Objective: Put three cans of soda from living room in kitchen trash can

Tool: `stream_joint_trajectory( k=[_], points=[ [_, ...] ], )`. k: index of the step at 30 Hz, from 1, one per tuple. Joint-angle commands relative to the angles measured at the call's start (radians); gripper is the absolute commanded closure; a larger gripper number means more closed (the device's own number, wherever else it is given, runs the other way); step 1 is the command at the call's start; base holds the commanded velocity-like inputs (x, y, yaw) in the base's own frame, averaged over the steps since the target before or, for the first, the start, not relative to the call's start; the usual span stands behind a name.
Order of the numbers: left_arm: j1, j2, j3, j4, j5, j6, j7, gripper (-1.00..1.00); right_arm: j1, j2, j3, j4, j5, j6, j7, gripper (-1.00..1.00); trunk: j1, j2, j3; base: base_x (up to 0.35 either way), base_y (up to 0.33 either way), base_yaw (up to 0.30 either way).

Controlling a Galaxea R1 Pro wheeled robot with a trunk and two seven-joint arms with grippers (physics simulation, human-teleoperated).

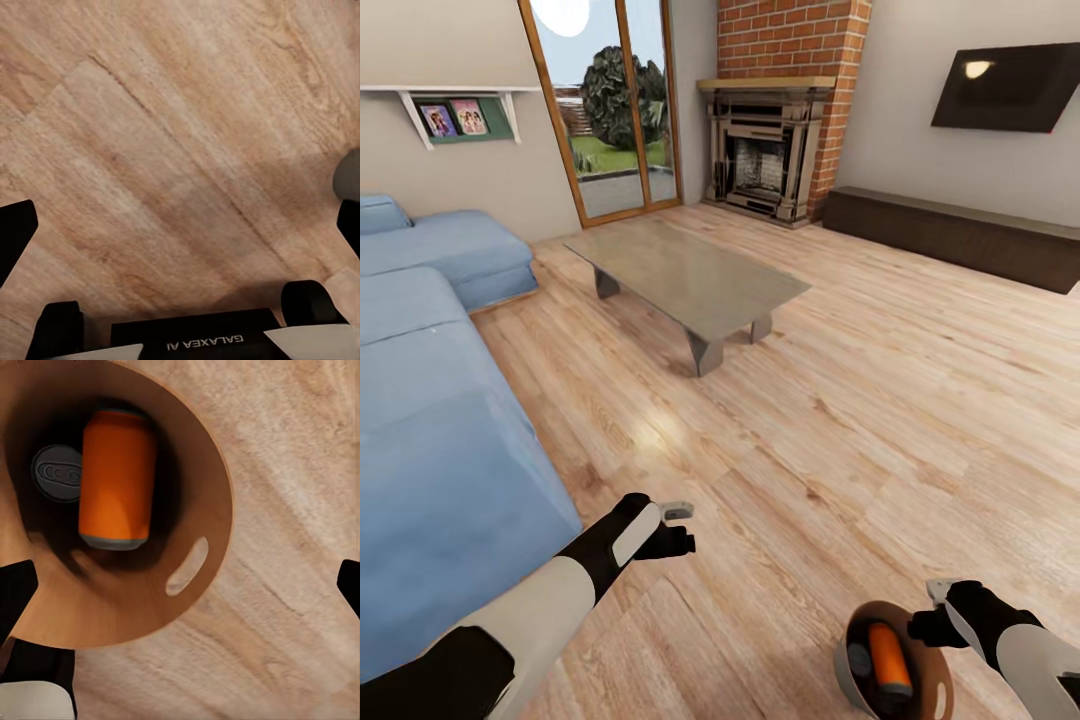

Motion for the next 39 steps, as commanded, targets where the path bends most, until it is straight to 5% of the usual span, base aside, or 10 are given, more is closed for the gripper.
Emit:
stream_joint_trajectory(
  k=[1,22,39],
  points=[
    [0.000,0.000,0.000,0.000,0.000,0.000,0.000,-1.00,0.000,0.000,0.000,0.000,0.000,0.000,0.000,-1.00,-0.004,0.007,0.003,0.000,0.000,0.000],
    [0.000,0.000,-0.001,0.000,-0.001,-0.001,0.000,-1.00,0.002,0.001,0.000,-0.008,-0.005,-0.002,0.004,-1.00,-0.084,0.154,0.069,0.000,0.000,0.000],
    [0.001,-0.009,-0.007,0.000,-0.001,-0.006,0.000,-1.00,0.002,0.003,0.000,0.000,-0.009,-0.084,0.008,-1.00,-0.150,0.273,0.122,0.000,0.000,0.000]
  ],
)
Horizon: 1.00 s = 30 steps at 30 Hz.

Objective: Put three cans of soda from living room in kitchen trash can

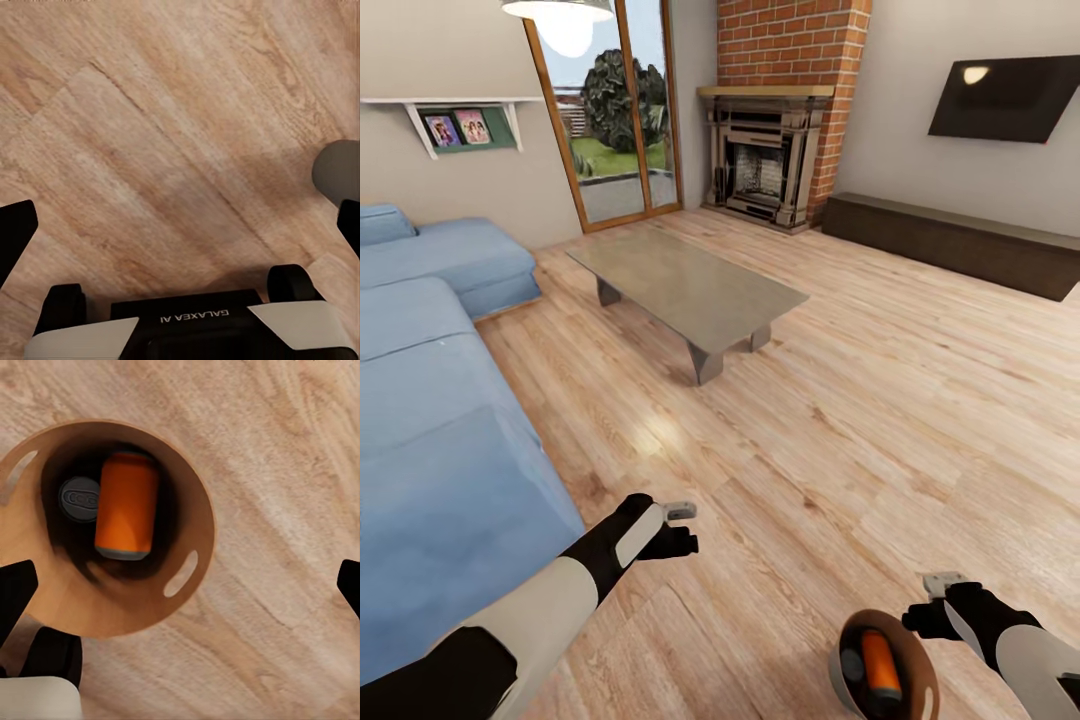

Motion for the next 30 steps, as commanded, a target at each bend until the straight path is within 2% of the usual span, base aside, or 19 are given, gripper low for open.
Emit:
stream_joint_trajectory(
  k=[1,9,30],
  points=[
    [0.000,0.000,0.000,0.000,0.000,0.000,0.000,-1.00,0.000,0.000,0.000,0.000,0.000,0.000,0.000,-1.00,-0.004,0.007,0.003,0.000,0.000,0.000],
    [0.001,0.000,0.000,0.000,0.000,0.000,0.000,-1.00,0.000,0.000,-0.001,0.000,0.000,-0.001,0.000,-1.00,-0.035,0.063,0.032,0.000,0.000,0.000],
    [0.002,-0.002,0.000,0.000,0.000,0.000,0.000,-1.00,0.000,0.001,0.000,0.000,0.000,-0.001,0.000,-1.00,-0.115,0.210,0.130,0.000,0.000,0.000]
  ],
)
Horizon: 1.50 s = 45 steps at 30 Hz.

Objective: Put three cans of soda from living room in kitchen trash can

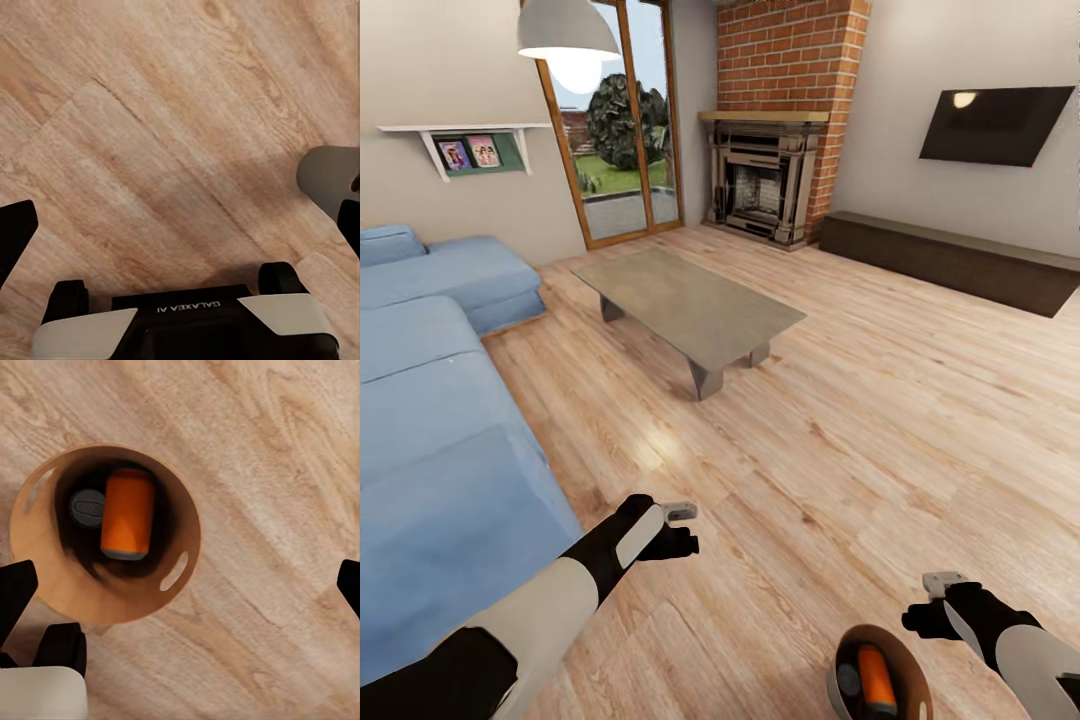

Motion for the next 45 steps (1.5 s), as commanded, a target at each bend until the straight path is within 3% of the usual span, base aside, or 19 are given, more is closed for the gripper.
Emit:
stream_joint_trajectory(
  k=[1,45],
  points=[
    [0.000,0.000,0.000,0.000,0.000,0.000,0.000,-1.00,0.000,0.000,0.000,0.000,0.000,0.000,0.000,-1.00,-0.004,0.007,0.005,0.000,0.000,0.000],
    [0.000,-0.002,0.000,0.000,0.000,-0.026,0.000,-1.00,0.000,0.002,0.000,0.001,0.000,0.000,0.000,-1.00,-0.173,0.315,0.214,0.000,0.000,0.000]
  ],
)
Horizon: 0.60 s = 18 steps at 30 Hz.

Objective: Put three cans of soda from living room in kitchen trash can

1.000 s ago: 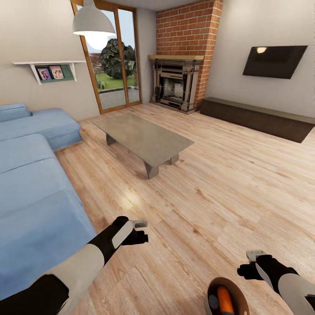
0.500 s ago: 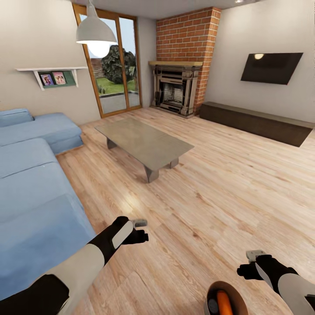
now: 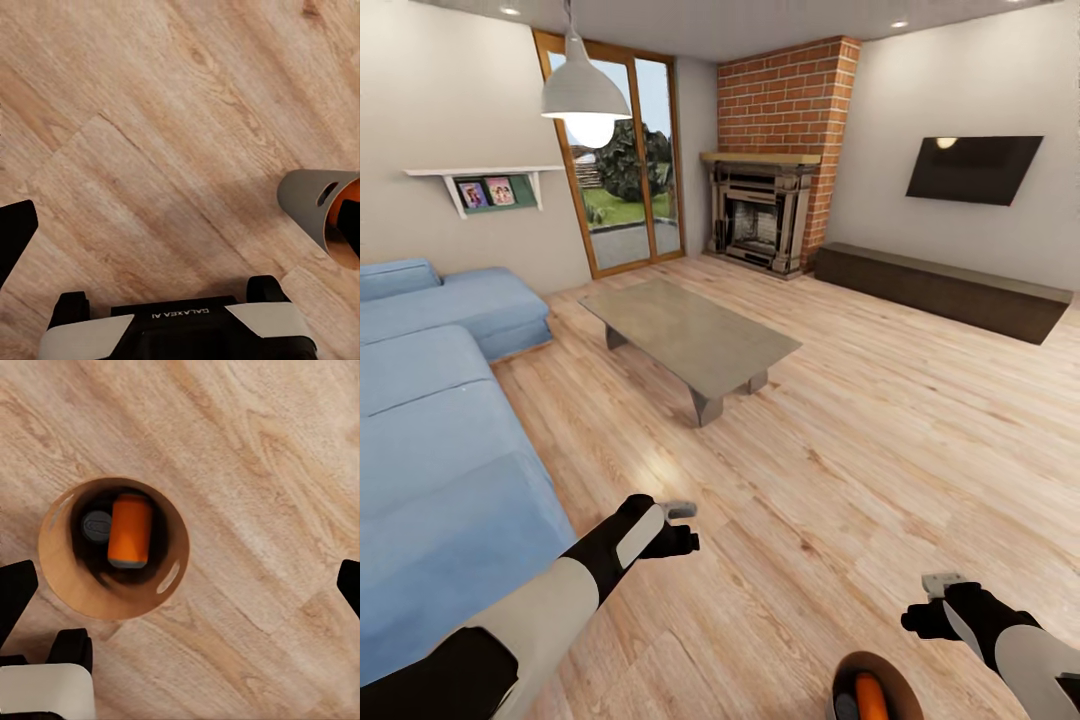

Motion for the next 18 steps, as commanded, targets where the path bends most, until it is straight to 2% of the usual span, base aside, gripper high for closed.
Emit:
stream_joint_trajectory(
  k=[1,18],
  points=[
    [0.000,0.000,0.000,0.000,0.000,0.000,0.000,-1.00,0.000,0.000,0.000,0.000,0.000,0.000,0.000,-1.00,-0.004,0.007,0.005,0.000,0.000,0.000],
    [0.001,0.000,0.000,0.000,0.000,-0.001,0.000,-1.00,0.000,0.001,0.000,0.000,0.000,0.000,0.000,-1.00,-0.069,0.126,0.086,0.000,0.000,0.000]
  ],
)
